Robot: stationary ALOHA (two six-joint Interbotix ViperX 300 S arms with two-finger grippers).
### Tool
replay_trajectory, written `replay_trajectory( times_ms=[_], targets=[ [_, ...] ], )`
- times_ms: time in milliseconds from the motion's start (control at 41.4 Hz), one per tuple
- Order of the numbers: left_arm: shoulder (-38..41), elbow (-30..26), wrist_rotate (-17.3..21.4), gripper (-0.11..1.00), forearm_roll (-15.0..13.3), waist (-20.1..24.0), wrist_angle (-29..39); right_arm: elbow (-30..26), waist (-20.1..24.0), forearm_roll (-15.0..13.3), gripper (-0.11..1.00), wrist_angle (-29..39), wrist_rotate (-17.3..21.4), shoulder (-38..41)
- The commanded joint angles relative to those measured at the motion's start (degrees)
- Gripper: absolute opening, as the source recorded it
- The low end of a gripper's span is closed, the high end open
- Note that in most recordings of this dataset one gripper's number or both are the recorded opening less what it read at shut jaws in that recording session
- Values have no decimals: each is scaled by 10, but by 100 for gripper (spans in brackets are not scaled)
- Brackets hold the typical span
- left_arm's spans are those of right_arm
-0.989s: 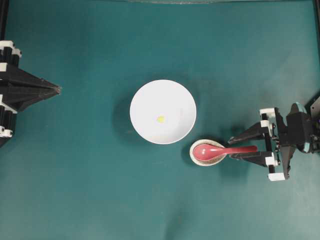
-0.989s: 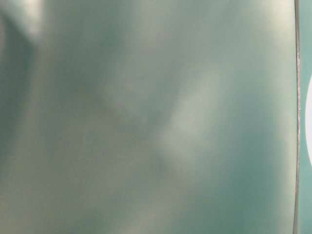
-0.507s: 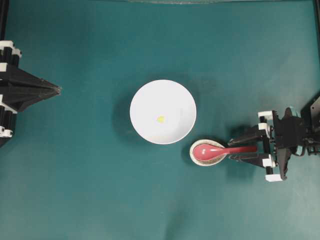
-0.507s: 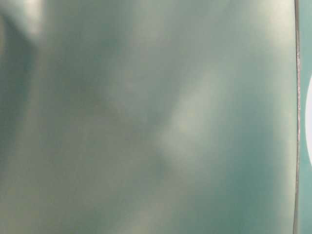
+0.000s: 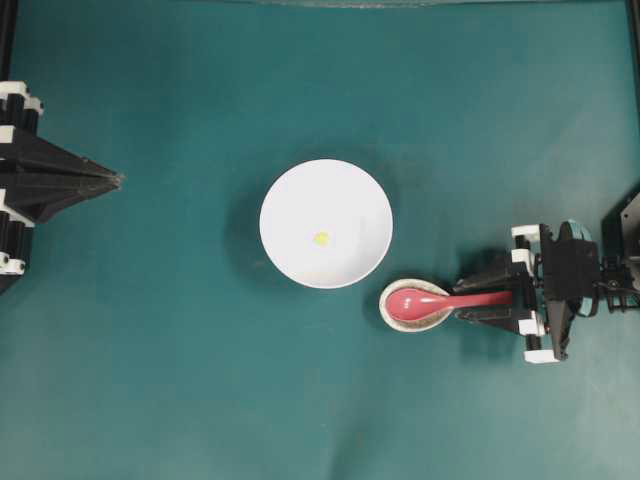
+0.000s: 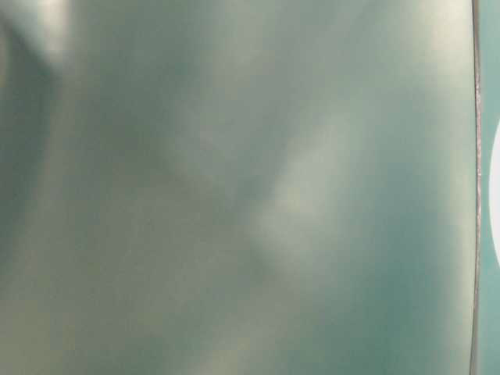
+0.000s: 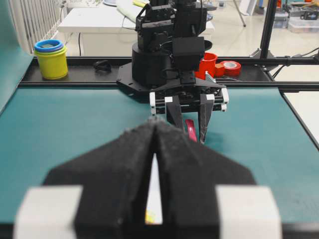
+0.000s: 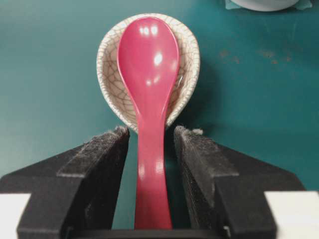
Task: Scoop the yellow hexagonal prism block from the bowl with a spoon using the right arm.
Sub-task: 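Close the right gripper on the red spoon handle, then lift the red spoon and carry it over the white bowl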
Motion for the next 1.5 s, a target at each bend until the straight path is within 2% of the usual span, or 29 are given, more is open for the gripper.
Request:
replay_trajectory(
  times_ms=[0, 169, 338, 652, 820, 989, 1110, 1279, 1472],
  targets=[
    [5, -10, 1, 0, 1, 0, -4, -2, 3, 2, 49, -9, 0, -6],
    [6, -10, 1, 0, 1, 1, -3, -2, 3, 2, 46, -10, 0, -6],
    [5, -10, 2, 0, 1, 1, 1, 0, 3, 1, 22, -14, 1, -7],
    [6, -10, 2, 0, 2, 0, 2, 0, 3, 0, 22, -2, -1, -54],
    [7, -11, 2, 0, 1, 0, 2, -6, 1, 1, 22, 53, -5, -121],
    [4, -11, 3, 0, 1, 0, 2, -26, -16, 1, 22, 158, -17, -207],
    [6, -11, 3, 0, 1, 0, 2, -50, -45, 1, 22, 249, -33, -260],
    [9, -10, 2, 0, 1, 1, 2, -98, -109, 0, 22, 383, -68, -314],
    [12, -9, -4, 0, 1, 0, 2, -167, -192, -1, 22, 534, -103, -329]
  ],
)
